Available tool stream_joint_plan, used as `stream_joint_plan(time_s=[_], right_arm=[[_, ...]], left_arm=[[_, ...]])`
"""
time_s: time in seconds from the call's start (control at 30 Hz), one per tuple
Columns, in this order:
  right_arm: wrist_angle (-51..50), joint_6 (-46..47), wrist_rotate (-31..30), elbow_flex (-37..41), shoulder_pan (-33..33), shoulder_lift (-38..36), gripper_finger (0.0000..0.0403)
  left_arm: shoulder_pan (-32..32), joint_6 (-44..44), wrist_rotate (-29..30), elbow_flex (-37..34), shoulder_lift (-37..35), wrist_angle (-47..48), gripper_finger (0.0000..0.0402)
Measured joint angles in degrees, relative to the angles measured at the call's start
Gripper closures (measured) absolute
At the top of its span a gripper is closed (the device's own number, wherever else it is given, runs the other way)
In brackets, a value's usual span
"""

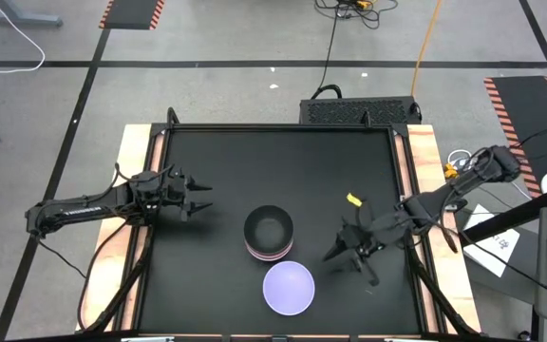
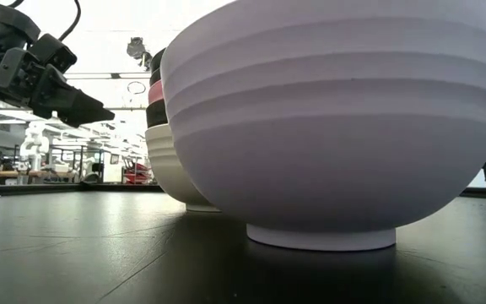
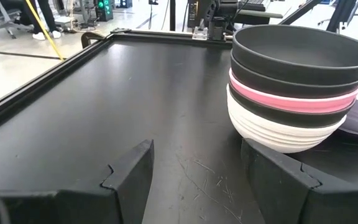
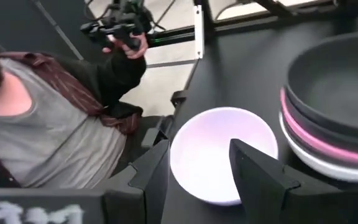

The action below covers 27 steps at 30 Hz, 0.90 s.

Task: Nest bowls inside each other
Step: Stack the purple bowl on top of the black bowl

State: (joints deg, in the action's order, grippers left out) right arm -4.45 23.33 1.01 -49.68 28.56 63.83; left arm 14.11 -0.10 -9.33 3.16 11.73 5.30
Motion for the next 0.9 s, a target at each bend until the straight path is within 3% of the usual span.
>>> stream_joint_plan(time_s=[0.2,0.33,0.43,0.9], right_arm=[[-3.17,1.76,-3.38,-4.24,1.25,6.29,0.0250],[-13.34,8.29,-9.32,-6.99,-0.15,10.04,0.0256],[-17.79,12.74,-10.53,-8.15,-1.57,12.56,0.0257],[-16.37,23.74,-1.16,-8.42,-4.59,18.97,0.0257]], left_arm=[[0.00,-0.04,-1.17,0.00,0.00,0.01,0.0156],[0.00,-0.04,-1.15,0.00,0.00,-0.02,0.0156],[0.00,-0.16,-1.15,-0.01,0.00,-0.35,0.0156],[0.00,-0.20,-1.15,-0.02,-0.02,-1.05,0.0156]])
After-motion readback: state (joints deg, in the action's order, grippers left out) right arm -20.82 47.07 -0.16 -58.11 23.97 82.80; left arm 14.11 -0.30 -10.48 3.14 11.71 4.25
